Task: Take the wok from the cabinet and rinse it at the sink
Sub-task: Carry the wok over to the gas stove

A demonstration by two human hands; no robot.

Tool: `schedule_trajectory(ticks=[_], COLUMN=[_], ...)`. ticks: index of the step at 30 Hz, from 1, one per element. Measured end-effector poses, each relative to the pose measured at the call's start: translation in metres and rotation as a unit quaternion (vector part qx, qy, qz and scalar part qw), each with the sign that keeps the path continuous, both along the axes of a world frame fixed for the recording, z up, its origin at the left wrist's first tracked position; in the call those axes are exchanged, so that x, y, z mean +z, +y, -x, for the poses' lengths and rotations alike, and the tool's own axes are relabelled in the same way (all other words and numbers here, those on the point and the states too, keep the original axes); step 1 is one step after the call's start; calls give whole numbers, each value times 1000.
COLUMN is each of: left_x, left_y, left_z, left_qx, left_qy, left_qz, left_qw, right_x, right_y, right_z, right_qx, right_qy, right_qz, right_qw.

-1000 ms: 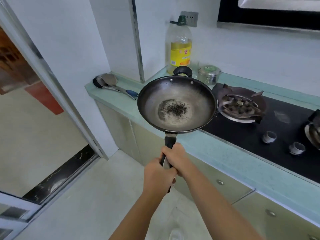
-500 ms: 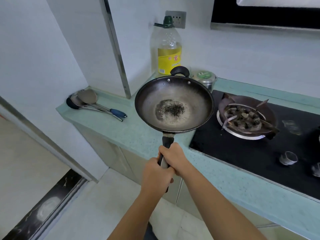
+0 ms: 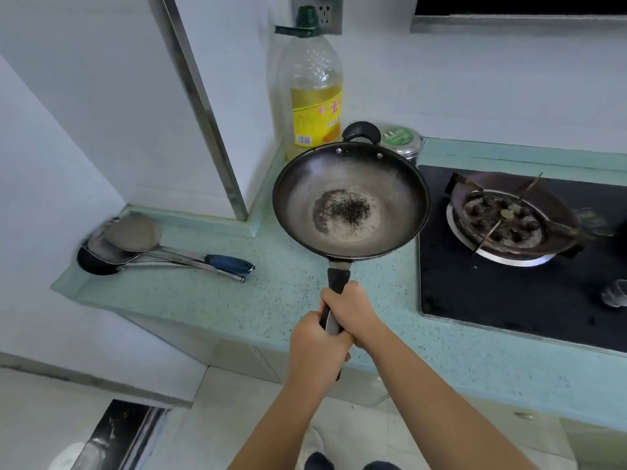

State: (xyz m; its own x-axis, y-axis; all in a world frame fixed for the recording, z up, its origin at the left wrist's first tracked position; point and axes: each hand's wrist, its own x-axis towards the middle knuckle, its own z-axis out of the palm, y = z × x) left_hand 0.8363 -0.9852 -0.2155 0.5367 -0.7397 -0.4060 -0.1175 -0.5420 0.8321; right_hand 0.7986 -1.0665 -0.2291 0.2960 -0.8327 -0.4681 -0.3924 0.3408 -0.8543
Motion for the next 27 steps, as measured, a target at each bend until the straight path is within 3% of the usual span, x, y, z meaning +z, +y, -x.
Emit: schedule_trajectory(ticks=[27], left_x=[-10], left_y=[31], left_z=[-11], left_qx=[-30], left_qy=[-4], left_qz=[3], left_qw=[1000], right_x=[-18], right_y=[34], right_z=[-9], right_qx=[-24], right_qy=[2], right_qz=[-27], right_qw=[999])
